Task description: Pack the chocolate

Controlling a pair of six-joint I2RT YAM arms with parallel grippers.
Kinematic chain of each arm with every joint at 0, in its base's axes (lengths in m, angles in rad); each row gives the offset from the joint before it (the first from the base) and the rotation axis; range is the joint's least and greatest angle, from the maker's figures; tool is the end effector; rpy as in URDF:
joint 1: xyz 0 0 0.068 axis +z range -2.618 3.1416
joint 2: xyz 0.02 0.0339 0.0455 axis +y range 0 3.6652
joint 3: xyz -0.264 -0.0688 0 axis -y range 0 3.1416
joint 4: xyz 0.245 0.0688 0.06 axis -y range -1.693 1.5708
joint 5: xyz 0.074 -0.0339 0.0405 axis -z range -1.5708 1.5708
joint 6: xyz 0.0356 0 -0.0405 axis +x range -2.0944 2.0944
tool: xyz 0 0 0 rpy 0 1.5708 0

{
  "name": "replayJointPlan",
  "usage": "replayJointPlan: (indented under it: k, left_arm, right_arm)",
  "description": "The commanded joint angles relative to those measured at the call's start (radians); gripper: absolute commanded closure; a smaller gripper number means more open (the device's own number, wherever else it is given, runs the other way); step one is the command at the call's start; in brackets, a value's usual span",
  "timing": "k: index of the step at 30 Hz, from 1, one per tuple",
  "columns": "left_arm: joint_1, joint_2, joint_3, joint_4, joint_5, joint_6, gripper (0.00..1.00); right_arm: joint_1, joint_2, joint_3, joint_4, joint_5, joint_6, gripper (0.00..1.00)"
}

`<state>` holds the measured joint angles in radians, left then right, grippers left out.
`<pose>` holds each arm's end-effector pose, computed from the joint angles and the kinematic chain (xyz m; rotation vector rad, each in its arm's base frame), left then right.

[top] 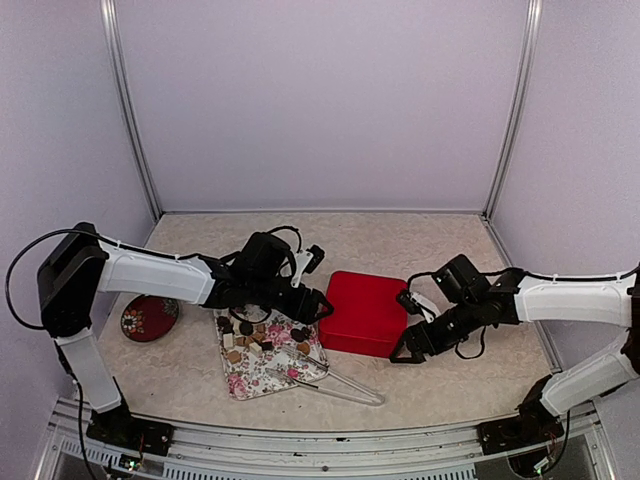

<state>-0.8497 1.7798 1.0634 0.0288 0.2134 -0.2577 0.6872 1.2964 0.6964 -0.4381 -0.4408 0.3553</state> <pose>0.2472 -0.2927 0.1871 0.8073 2.2351 -0.8062 0.1747 0.1630 0.1873 -0.6211 2.6889 0.9094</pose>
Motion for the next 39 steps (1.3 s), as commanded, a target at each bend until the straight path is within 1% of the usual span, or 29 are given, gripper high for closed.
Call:
replayJointPlan:
  k: [1,6,11,15,18,20,22,24,25,26,27,29,31,34,37,39]
  left_arm:
    - [-0.011,0.033,0.03,0.034,0.0,-0.019,0.3]
    - [-0.02,0.044,0.036,0.039,0.006,-0.021,0.31]
    - [-0.019,0.051,0.037,0.046,0.006,-0.024,0.31]
    - [-0.009,0.065,0.053,0.054,0.017,-0.029,0.31]
    - [-0.001,0.07,0.064,0.06,0.02,-0.036,0.31]
    - [0.003,0.063,0.076,0.054,0.008,-0.039,0.3]
    - [0.011,0.046,0.085,0.049,0.006,-0.04,0.29]
    - [0.018,0.027,0.101,0.036,-0.008,-0.039,0.25]
    - [0.021,0.017,0.112,0.022,-0.02,-0.039,0.16]
    - [0.027,-0.002,0.128,0.007,-0.038,-0.038,0.05]
    - [0.032,-0.019,0.137,-0.009,-0.058,-0.035,0.02]
    - [0.051,-0.061,0.145,-0.036,-0.089,-0.035,0.01]
    - [0.086,-0.11,0.135,-0.046,-0.093,-0.055,0.01]
    - [0.168,-0.188,0.107,-0.058,-0.098,-0.1,0.01]
    - [0.267,-0.284,0.055,-0.063,-0.103,-0.157,0.01]
    - [0.332,-0.361,0.008,-0.068,-0.133,-0.18,0.01]
  right_arm:
    - [0.012,0.057,-0.036,0.087,0.05,0.046,0.18]
    - [-0.017,0.077,-0.044,0.153,0.132,0.069,0.25]
    - [-0.07,0.122,-0.05,0.237,0.134,0.06,0.29]
    - [-0.076,0.164,-0.024,0.255,0.15,0.045,0.3]
    - [-0.11,0.171,-0.017,0.252,0.152,0.027,0.31]
    - [-0.125,0.152,-0.007,0.231,0.187,0.013,0.3]
    - [-0.153,0.128,-0.001,0.226,0.191,-0.006,0.27]
    - [-0.159,0.101,0.014,0.225,0.181,-0.036,0.21]
    - [-0.16,0.091,0.027,0.217,0.175,-0.052,0.18]
    - [-0.16,0.08,0.045,0.208,0.168,-0.069,0.14]
    - [-0.16,0.06,0.057,0.209,0.166,-0.076,0.1]
    - [-0.166,0.009,0.073,0.224,0.168,-0.089,0.01]
    - [-0.188,-0.044,0.091,0.239,0.157,-0.097,0.0]
    - [-0.245,-0.129,0.11,0.278,0.142,-0.098,0.0]
    - [-0.287,-0.211,0.109,0.322,0.217,-0.072,0.0]
    - [-0.311,-0.254,0.099,0.346,0.281,-0.049,0.0]
